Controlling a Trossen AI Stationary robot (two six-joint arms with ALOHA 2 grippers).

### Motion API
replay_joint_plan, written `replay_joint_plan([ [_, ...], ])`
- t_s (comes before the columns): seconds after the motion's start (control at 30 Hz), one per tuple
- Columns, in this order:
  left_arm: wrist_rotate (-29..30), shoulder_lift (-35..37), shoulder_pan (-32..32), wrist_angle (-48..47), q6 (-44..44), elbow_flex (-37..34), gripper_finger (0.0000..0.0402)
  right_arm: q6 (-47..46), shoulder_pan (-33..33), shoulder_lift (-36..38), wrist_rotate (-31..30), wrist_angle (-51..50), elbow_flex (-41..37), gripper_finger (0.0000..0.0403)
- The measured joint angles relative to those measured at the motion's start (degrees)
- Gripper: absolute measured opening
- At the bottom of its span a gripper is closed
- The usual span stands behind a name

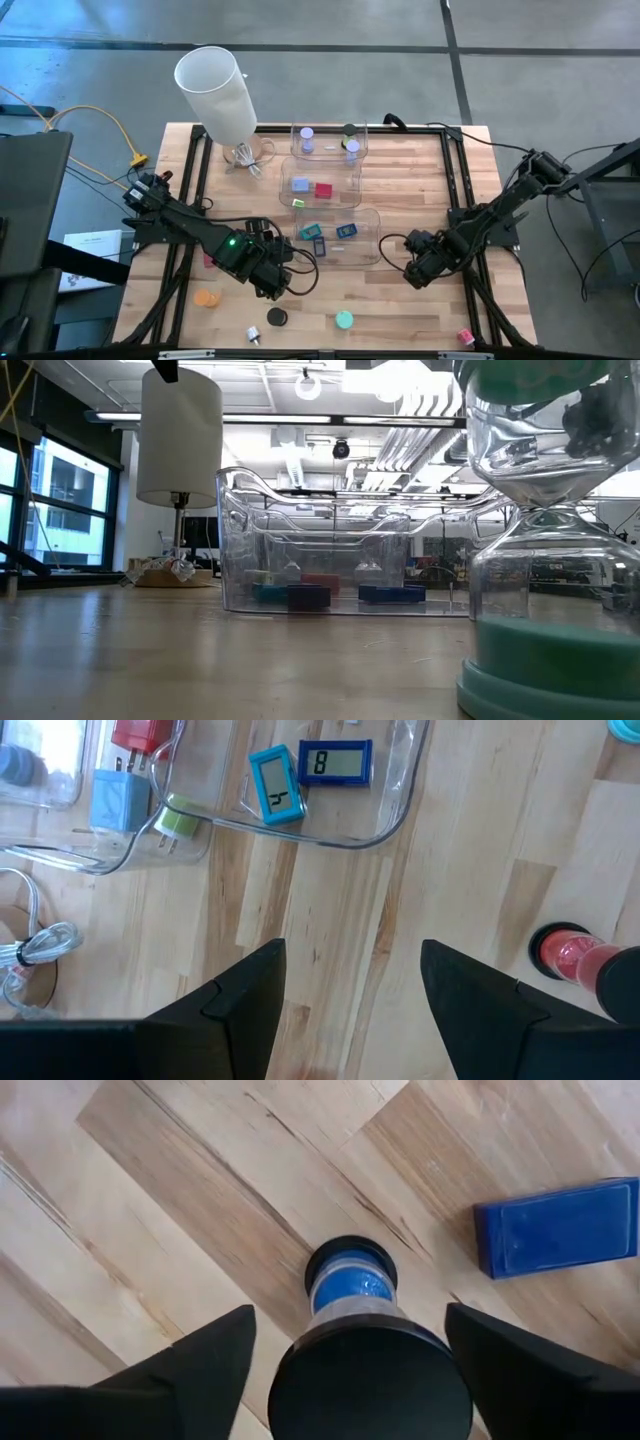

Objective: Pick & Place Office items
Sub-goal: Put the blue hourglass in the top transparent bin

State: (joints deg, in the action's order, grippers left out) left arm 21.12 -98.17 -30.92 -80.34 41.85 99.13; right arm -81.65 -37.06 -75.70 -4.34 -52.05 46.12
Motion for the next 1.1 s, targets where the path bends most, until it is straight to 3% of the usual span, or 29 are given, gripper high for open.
replay_joint_plan([
  [0.3, -0.01, 0.0, 0.0, 0.0, 0.04, 0.0, 0.0223, 2.36, 0.0, 0.0, 0.01, 0.0, -0.01, 0.0192],
  [0.73, 0.07, 0.0, 0.0, 0.0, 0.07, 0.0, 0.0223, 6.97, 0.0, -0.02, -1.22, -0.38, 1.01, 0.019],
  [1.1, 0.09, 0.0, -0.01, 0.02, 0.2, -0.02, 0.0223, 14.19, -0.04, -0.02, -4.16, -3.0, 14.58, 0.019],
])
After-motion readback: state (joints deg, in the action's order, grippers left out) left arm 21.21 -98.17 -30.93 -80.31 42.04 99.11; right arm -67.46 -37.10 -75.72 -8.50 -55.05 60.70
